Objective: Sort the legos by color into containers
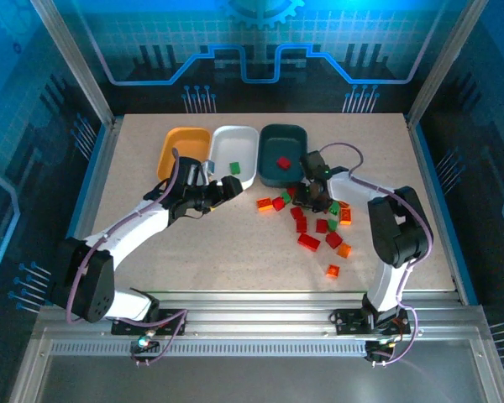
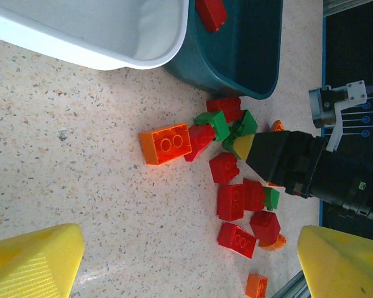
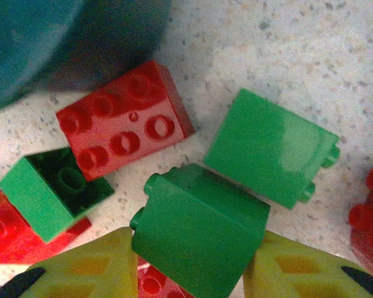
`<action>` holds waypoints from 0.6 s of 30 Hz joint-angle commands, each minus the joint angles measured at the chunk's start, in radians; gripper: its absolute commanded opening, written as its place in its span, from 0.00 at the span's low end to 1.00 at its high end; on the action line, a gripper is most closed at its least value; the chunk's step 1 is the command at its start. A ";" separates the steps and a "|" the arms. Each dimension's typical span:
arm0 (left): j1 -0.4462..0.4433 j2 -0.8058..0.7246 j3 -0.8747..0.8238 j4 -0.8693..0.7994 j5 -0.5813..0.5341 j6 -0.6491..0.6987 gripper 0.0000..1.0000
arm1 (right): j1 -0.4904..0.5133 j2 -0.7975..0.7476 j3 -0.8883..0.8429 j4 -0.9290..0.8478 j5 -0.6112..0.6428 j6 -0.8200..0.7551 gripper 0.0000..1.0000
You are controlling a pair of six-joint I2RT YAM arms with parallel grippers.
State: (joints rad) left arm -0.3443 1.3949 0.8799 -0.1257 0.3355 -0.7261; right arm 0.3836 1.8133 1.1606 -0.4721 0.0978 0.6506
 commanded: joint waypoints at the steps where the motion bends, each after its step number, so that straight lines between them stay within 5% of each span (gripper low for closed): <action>1: -0.004 -0.025 -0.006 -0.006 -0.012 0.024 0.90 | 0.012 -0.062 -0.027 -0.022 0.012 -0.009 0.41; 11: 0.018 -0.040 -0.006 -0.024 -0.031 0.024 0.90 | 0.051 -0.186 -0.019 -0.064 0.026 -0.020 0.41; 18: 0.224 -0.065 -0.082 0.005 0.021 -0.131 0.90 | 0.163 -0.054 0.224 -0.068 -0.008 -0.095 0.40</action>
State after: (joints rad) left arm -0.2001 1.3487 0.8413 -0.1242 0.3325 -0.7769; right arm 0.5095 1.6867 1.2758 -0.5495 0.1108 0.6029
